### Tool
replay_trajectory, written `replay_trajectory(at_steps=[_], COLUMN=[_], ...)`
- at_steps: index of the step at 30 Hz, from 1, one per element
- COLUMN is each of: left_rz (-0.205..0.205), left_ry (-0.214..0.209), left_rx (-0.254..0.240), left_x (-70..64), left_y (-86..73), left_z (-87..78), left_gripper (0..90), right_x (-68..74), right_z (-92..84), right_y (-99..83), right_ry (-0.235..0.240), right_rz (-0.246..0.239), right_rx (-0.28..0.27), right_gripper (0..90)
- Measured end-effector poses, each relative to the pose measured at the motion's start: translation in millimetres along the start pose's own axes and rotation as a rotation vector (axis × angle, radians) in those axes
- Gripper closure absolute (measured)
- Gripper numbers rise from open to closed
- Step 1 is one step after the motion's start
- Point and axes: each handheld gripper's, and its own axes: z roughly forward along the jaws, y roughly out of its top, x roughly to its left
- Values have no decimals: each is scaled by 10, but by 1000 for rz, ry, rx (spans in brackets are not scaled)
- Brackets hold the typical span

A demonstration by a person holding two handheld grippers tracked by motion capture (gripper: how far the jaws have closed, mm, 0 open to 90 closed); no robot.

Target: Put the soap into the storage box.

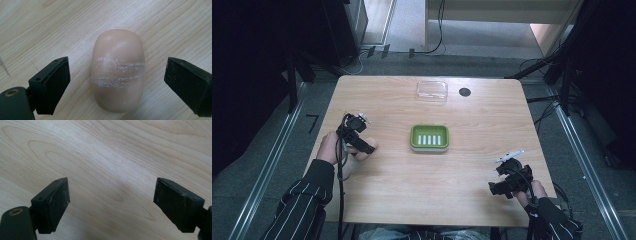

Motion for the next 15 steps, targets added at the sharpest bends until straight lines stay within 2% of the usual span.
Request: replay_trajectory(at_steps=[2,15], left_rz=[5,18], left_ry=[1,-14], left_rx=[13,57], left_x=[5,27], left_y=[-3,39], left_z=[19,122], left_gripper=[106,139], right_x=[-2,-6], right_z=[1,2], right_y=[-1,-2], right_ry=[1,-1], right_rz=[2,1], right_rx=[-1,0], right_gripper=[142,142])
